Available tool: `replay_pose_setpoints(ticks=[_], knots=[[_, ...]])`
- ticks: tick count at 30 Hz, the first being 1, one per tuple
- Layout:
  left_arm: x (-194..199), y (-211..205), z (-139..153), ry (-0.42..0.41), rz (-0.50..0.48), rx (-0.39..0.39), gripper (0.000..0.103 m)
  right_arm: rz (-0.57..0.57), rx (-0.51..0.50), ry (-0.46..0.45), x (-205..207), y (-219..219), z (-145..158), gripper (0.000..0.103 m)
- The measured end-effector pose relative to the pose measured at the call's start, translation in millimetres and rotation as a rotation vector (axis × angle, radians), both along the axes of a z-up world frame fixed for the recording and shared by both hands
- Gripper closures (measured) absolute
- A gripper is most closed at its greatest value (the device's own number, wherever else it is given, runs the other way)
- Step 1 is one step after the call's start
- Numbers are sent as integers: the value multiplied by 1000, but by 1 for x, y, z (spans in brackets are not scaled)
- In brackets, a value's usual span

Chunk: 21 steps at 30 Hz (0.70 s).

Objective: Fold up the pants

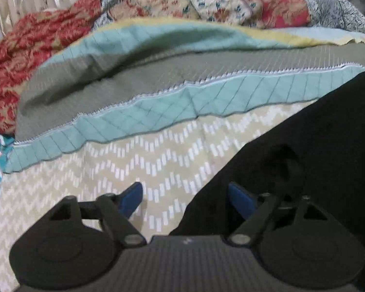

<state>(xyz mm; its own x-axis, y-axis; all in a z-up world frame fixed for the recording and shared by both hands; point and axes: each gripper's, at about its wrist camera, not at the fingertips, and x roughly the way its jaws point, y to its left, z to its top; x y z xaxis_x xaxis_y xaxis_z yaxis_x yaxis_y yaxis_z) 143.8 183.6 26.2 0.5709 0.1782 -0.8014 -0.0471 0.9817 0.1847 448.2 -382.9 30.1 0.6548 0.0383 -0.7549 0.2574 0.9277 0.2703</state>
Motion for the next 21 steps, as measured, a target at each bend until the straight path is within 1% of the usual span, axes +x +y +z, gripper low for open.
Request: replay_pose_setpoints(ticks=[1, 2, 3, 4, 6, 7, 8, 9, 10, 11, 14, 17, 20, 21], knots=[[0, 2, -5, 22, -12, -18, 60, -15, 3, 15, 11, -2, -8, 38], [0, 3, -8, 40, -23, -52, 75, -26, 2, 32, 20, -5, -19, 38], [2, 1, -9, 40, -31, -65, 87, -37, -8, 47, 27, -4, -27, 38], [3, -5, -8, 44, -45, -46, 91, -48, -22, 61, 33, -4, -36, 38], [2, -24, -5, 42, -60, 41, 94, -61, -47, 91, 40, -3, -49, 43], [0, -28, -3, 36, -57, 61, 94, -68, -79, 92, 38, -2, -52, 60], [-1, -30, 0, 27, -49, 65, 94, -67, -123, 83, 36, -1, -51, 83], [-3, -30, 5, 11, -36, 58, 94, -61, -113, 81, 32, -6, -49, 93], [-5, -27, 11, -13, -21, 50, 94, -73, -74, 77, 27, -13, -45, 95], [-7, -25, 18, -40, -10, 46, 94, -92, -40, 55, 18, -24, -37, 96], [-26, -24, 48, -136, 29, 29, 94, -133, 58, -55, -20, -53, 0, 96], [-58, -31, 75, -217, 43, 23, 95, -176, 208, -145, -77, -91, 37, 96], [-99, -40, 98, -280, 38, 25, 95, -183, 284, -210, -143, -124, 66, 96], [-110, -42, 102, -292, 36, 21, 97, -187, 301, -226, -166, -133, 72, 96]])
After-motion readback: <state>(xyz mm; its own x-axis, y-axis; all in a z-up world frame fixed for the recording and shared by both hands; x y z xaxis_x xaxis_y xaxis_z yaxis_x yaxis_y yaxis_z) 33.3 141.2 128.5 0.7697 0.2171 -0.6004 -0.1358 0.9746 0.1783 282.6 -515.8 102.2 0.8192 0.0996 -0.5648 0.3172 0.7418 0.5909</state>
